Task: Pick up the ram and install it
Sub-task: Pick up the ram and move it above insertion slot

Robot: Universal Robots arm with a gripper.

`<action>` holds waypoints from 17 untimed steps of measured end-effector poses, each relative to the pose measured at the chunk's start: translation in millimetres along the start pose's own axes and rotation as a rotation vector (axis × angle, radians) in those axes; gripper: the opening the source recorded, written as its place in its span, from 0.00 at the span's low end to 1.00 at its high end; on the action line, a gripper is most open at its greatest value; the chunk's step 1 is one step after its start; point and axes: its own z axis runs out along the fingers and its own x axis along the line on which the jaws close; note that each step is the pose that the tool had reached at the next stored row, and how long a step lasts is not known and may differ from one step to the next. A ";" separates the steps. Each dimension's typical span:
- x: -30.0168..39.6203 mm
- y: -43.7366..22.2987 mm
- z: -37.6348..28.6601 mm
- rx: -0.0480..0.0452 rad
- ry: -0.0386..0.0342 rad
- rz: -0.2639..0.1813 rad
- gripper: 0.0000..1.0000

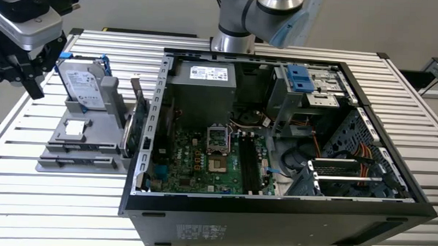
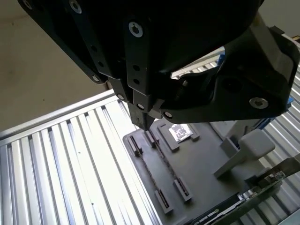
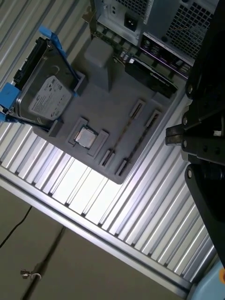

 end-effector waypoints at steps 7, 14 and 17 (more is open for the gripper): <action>0.0 0.1 0.0 0.0002 0.0007 -0.012 0.00; -0.1 0.2 0.0 0.0003 0.0010 -0.017 0.00; -0.1 0.2 0.0 0.0003 0.0010 -0.019 0.00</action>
